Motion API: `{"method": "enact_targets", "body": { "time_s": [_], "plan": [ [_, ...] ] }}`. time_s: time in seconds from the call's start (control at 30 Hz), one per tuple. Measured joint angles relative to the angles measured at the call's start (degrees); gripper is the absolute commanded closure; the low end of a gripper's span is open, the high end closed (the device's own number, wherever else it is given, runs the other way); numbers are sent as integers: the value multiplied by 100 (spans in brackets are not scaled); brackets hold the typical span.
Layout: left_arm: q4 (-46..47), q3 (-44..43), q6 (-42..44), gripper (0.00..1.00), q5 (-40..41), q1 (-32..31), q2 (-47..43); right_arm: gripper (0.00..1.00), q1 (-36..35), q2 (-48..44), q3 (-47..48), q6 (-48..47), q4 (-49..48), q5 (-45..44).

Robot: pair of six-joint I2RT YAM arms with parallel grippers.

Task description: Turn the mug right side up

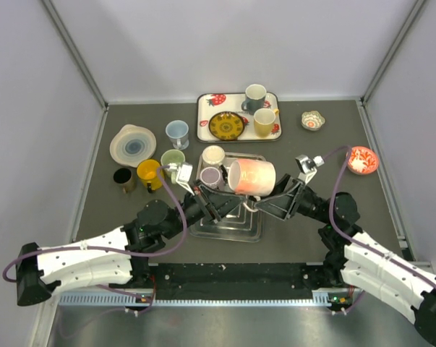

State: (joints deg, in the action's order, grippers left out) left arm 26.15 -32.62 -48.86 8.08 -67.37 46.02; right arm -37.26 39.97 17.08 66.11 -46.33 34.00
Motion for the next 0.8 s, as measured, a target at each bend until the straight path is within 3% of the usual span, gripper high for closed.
{"method": "enact_targets", "body": {
  "time_s": [0.37, 0.53, 0.57, 0.73, 0.8],
  "plan": [
    [599, 26, -247, 100, -186, 57, 236, 64, 33, 557, 105, 330, -647, 26],
    [815, 83, -221, 100, -201, 101, 304, 91, 44, 647, 129, 649, -911, 13],
    [881, 103, -221, 100, -199, 103, 310, 100, 44, 664, 151, 706, -977, 13],
    [1187, 195, -201, 100, -254, 103, 306, 100, 44, 758, 234, 876, -1172, 120],
    [1237, 251, -201, 92, -267, 103, 280, 100, 44, 796, 249, 907, -1193, 184]
  ]
}}
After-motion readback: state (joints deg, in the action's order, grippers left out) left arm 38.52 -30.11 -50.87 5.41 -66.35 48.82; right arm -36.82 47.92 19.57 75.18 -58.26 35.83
